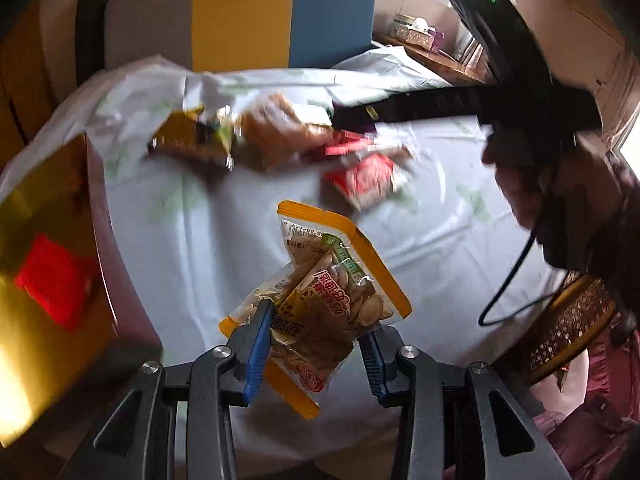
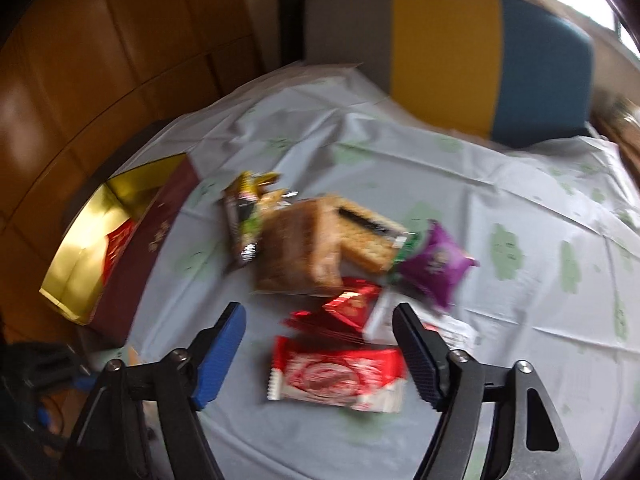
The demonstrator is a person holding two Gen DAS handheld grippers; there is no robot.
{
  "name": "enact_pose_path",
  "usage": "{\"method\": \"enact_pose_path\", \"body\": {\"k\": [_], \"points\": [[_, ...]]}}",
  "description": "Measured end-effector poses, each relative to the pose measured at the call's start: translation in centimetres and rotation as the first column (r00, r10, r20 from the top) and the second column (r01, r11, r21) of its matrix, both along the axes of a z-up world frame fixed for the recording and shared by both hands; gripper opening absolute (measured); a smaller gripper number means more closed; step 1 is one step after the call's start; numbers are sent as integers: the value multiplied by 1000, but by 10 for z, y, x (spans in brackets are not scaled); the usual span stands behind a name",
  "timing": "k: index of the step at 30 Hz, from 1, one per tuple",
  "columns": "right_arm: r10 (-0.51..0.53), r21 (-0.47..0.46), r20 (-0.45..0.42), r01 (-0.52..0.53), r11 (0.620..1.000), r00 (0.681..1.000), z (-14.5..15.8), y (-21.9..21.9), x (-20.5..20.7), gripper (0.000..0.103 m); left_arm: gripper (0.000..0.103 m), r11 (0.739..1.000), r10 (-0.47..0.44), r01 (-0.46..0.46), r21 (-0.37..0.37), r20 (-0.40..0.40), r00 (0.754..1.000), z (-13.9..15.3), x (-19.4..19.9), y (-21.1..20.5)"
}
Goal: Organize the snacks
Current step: 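Grasp the orange-edged peanut bag with the left tool while the right tool grasps the yellow snack bag, then carry the peanut bag into the gold tray and open the left tool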
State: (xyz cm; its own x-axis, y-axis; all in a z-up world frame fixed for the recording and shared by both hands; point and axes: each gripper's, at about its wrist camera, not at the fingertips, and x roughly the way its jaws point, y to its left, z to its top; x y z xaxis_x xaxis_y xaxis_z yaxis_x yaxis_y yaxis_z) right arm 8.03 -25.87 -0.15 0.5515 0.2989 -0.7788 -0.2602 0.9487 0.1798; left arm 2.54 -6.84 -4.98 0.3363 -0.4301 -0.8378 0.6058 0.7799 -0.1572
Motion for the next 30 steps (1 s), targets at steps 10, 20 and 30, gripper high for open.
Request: {"method": "enact_pose_path", "body": {"k": [10,20,30], "points": [[215,-125,-10,-215,969,976,1,94,69,70,42,998,34,-34,-50,7,999,-9,-7,15],[261,-320,-110,-283,904,959,-45,141,136,50,42,996,38,-37,-86,12,999,-13,-4,17],[232,-170,-53,-238,956,971,-2,128,111,32,42,995,51,-50,-85,20,998,-15,-6,16]]}}
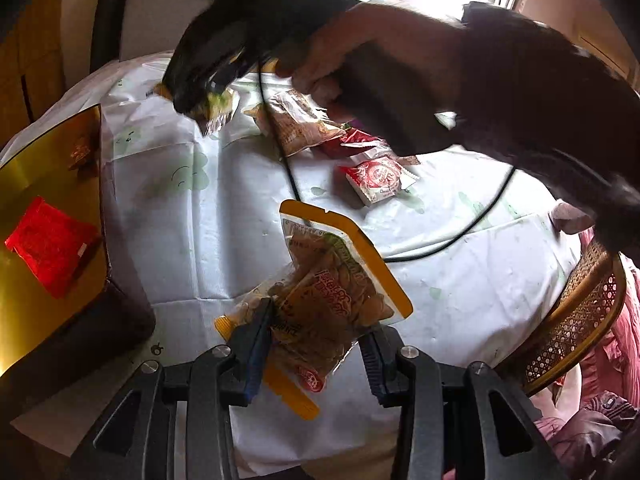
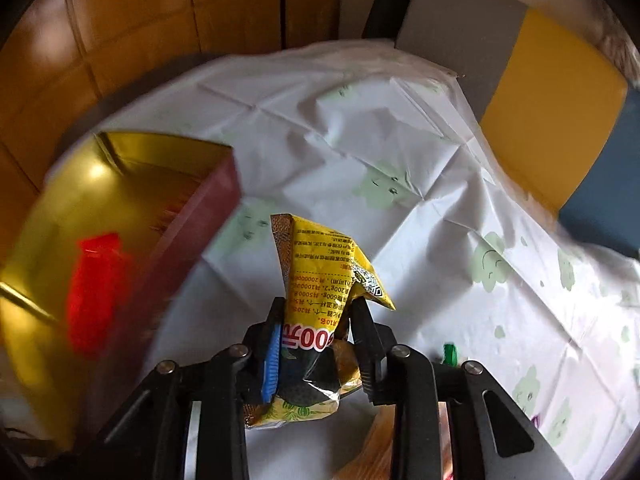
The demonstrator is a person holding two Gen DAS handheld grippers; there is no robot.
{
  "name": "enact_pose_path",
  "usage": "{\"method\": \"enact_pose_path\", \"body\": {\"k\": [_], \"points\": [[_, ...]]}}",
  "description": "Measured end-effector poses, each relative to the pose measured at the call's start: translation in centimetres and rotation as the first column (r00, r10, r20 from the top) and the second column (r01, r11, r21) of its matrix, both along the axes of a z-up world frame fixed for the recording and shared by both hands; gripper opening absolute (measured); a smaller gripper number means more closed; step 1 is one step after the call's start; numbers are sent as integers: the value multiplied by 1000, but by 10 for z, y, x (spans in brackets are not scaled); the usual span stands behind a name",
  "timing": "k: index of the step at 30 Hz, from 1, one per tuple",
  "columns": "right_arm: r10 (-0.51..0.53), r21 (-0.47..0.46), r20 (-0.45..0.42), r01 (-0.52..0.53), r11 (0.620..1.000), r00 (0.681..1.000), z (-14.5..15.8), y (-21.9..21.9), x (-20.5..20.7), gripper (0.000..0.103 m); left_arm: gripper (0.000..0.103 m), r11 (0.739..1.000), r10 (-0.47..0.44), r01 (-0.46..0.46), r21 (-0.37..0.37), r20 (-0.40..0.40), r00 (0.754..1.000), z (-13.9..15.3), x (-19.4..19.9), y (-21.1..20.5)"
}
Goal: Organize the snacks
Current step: 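Carry the peanut bag into the gold tray and open the left tool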
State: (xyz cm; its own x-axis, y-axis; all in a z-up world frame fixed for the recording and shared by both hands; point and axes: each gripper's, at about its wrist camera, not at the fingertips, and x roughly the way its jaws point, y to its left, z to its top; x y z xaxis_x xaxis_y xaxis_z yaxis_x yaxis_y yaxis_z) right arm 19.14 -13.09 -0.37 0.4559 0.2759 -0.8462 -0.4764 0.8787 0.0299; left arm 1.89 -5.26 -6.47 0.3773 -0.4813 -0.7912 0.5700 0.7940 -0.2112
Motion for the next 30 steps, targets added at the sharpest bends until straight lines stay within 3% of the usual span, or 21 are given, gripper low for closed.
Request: {"method": "enact_pose_path", "body": {"k": [6,14,22,26,30], "points": [[28,28,-44,-27,999,999,8,-22,-49,32,42,1000,21,-21,-4,6,1000,1,-2,1],[14,7,-131,-13,1000,991,-24,-55,-109,32,41,999,32,-31,-14,50,998,19,-13,8],[-51,53,-125,58,997,991,-41,-66,-125,33,41,994,97,-92,-65,89,991,55,-22,43],[-57,46,-103,61,997,993,-42,-64,-129,33,41,971,202,-189,-149,78,976,81,-13,78],[-45,17,-71,47,999,996,-44,-59,-133,36,41,917,345,-332,-219,20,938,98,18,117]]}}
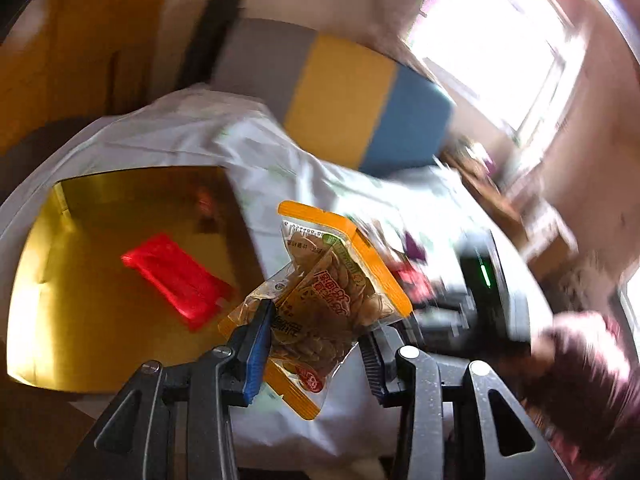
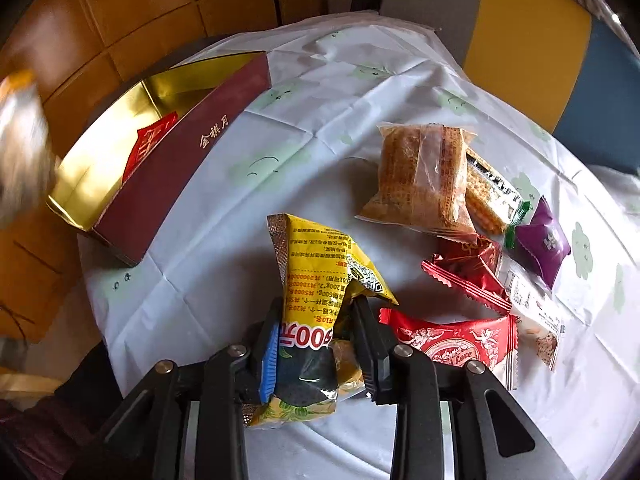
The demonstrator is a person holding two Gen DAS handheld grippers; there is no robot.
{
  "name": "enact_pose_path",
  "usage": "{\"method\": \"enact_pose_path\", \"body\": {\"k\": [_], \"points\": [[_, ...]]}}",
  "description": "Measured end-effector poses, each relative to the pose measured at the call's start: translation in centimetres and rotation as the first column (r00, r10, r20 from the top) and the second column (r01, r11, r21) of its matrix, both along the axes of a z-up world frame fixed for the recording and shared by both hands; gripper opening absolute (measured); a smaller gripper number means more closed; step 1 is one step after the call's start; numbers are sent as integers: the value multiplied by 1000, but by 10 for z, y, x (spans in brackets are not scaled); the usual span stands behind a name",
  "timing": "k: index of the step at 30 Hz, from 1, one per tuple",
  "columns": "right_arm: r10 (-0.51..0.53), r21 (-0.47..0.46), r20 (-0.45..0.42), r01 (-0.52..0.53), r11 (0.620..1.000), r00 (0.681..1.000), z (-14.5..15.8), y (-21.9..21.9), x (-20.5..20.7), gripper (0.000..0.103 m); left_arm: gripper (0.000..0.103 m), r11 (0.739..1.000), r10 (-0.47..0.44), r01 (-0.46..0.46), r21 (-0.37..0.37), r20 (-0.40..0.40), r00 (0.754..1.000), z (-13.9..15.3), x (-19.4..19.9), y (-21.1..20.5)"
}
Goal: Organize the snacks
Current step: 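Carry the peanut bag into the gold tray and open the left tool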
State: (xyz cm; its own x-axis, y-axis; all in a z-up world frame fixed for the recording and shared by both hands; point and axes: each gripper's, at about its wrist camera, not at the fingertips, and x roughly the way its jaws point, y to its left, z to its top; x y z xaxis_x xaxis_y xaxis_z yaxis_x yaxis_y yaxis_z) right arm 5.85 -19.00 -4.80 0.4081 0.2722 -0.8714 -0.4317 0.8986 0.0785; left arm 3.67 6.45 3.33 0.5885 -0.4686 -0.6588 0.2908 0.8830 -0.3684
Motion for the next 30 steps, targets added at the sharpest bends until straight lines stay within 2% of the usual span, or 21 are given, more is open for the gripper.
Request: {"method": "enact_pose_path", "body": {"k": [4,8,11,15,17,20,22,24,26,30], "points": [[9,-48,24,-8,999,1000,-5,6,-3,39,41,984,161,-167,-63,-95,982,-3,46,35],[-7,-29,35,8,1000,999,-6,3,-4,39,41,957,258,-276,-94,-170,951,-14,91,57],[-12,-11,38,13,1000,999,-7,1,-5,38,41,945,289,-314,-94,-212,934,-24,119,64],[-18,-1,37,18,1000,999,-7,0,-6,39,42,933,329,-355,-58,-261,908,-40,156,64],[-22,2,38,22,1000,999,-7,0,-7,39,42,934,326,-352,-53,-274,905,-47,168,61],[-28,7,37,28,1000,999,-7,0,-7,39,43,931,347,-364,-1,-295,890,-63,191,56],[-34,12,39,33,999,999,-7,-1,-8,39,52,926,352,-376,-8,-335,874,-74,202,57],[-41,16,41,40,999,998,-7,-1,-9,39,60,923,359,-385,-13,-330,873,-76,203,58],[-48,18,46,47,999,998,-7,-2,-10,39,62,927,356,-374,1,-310,881,-73,198,56],[-59,20,57,58,998,997,-7,-1,-11,39,62,924,380,-358,138,-195,904,-55,171,45]]}}
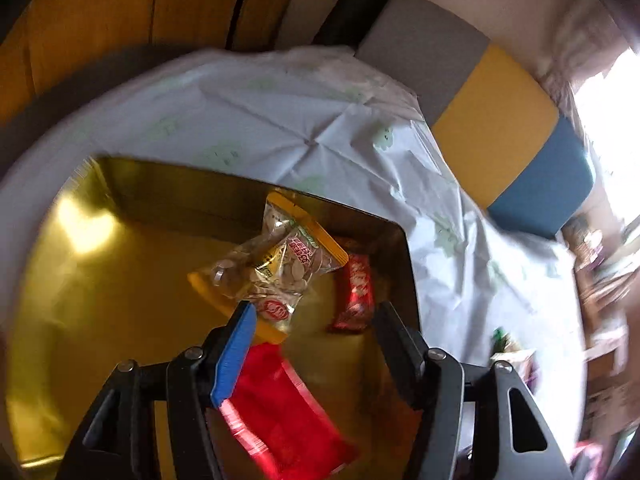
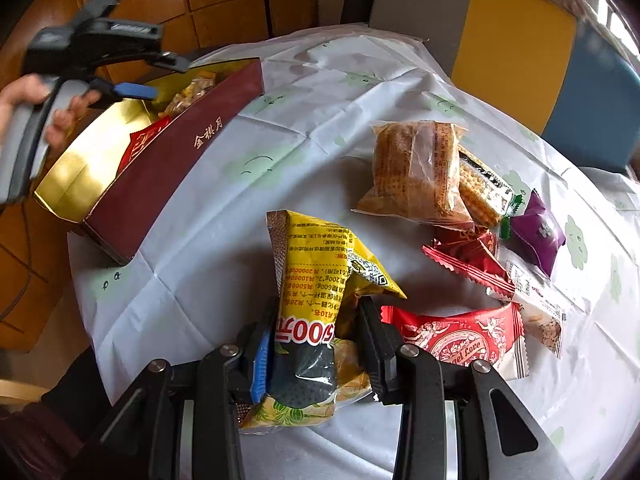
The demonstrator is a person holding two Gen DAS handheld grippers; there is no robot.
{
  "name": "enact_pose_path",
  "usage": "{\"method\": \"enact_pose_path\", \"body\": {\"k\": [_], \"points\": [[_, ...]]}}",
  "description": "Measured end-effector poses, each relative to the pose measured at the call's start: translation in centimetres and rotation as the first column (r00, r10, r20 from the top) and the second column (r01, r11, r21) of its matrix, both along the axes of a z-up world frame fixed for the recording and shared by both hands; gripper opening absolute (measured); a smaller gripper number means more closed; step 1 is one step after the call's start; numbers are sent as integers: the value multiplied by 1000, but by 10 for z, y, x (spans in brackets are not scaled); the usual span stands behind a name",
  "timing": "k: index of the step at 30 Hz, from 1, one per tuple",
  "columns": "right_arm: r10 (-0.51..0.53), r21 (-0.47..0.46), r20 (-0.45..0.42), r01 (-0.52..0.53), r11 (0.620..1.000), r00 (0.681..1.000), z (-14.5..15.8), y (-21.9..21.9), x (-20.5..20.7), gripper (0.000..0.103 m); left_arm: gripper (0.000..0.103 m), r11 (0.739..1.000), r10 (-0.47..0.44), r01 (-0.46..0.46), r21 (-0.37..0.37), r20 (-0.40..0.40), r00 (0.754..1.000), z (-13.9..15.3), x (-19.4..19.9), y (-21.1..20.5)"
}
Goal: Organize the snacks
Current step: 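Carry the peanut bag into the gold tray and open the left tool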
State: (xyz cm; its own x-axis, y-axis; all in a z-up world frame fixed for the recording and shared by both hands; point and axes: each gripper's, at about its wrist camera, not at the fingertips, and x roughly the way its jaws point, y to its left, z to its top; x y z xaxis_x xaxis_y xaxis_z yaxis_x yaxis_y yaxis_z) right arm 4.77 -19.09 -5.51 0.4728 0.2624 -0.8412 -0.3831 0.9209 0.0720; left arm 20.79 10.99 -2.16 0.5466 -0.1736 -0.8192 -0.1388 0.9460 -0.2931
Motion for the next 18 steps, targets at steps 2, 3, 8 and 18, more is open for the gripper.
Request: {"method": "enact_pose_path", "body": {"k": [2,3,8,18], "points": [[-5,-2,8,5,1000,1000,0,0,-1,39,62,996,-7,3,87,53,999,13,-24,-6],[-7,-4,12,7,1000,1000,0,0,-2,39,62,993,-12,3,119,72,997,19,-33,-9],[-21,-12,35,22,1000,999,-1,1,-4,40,62,960,14,-68,273,195,981,44,-87,-15],[-57,-26,93,60,998,994,-3,5,-12,42,62,901,101,-210,379,288,952,59,-160,-5]]}}
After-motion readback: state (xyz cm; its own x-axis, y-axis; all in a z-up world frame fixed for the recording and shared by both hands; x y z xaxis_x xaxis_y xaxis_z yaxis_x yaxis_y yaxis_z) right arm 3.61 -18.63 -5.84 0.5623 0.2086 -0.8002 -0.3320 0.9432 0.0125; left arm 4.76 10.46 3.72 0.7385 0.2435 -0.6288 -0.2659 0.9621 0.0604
